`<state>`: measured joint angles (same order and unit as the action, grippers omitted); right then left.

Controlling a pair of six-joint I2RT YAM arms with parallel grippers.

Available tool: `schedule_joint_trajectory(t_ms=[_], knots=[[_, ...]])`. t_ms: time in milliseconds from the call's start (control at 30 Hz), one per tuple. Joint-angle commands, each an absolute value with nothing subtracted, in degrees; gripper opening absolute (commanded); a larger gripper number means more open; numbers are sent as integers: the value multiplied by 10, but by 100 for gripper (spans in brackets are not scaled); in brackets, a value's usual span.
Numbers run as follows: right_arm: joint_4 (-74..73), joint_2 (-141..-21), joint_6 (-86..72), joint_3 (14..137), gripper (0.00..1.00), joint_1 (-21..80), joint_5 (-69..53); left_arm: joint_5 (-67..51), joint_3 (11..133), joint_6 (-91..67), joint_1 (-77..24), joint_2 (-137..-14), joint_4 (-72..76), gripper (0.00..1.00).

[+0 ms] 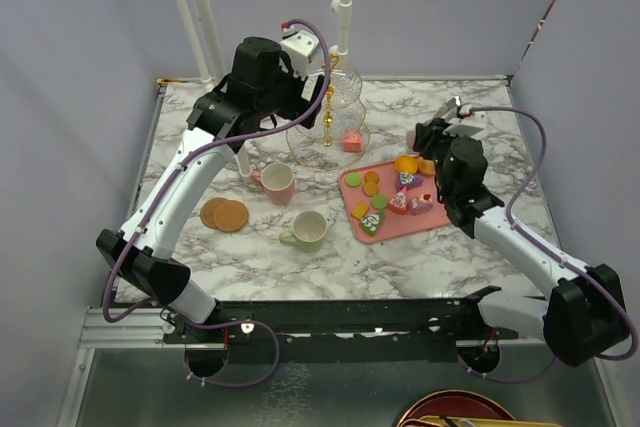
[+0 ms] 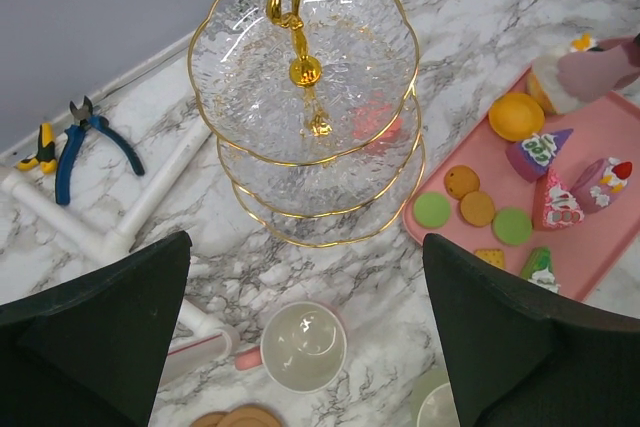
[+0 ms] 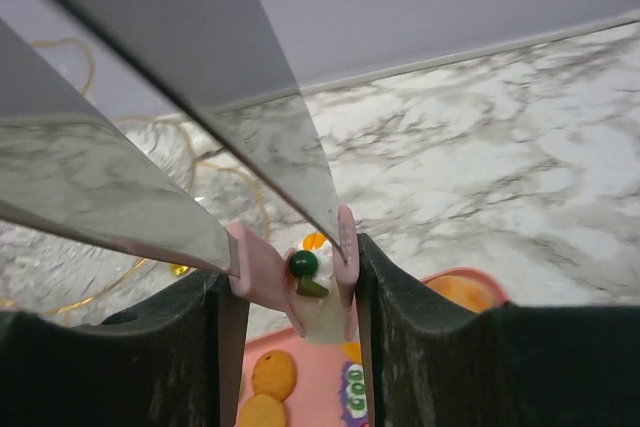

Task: Serve the afternoon tea
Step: Place the desert on the desert table.

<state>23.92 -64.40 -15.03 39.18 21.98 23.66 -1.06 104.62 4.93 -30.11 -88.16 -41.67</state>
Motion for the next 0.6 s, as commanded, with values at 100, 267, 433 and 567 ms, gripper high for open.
schedule_joint_trajectory(t_ms=[100,267,433,567], knots=[[285,-729,-141,447,39,276,136,36,1069,48,-298,-885,-411,99],[328,-783,-136,464,39,302,121,42,1068,48,-298,-885,-411,99],[365,-835,-137,480,39,318,107,53,1067,46,-295,-888,-412,99],[384,-872,-145,489,39,323,102,59,1067,47,-291,-886,-413,99]])
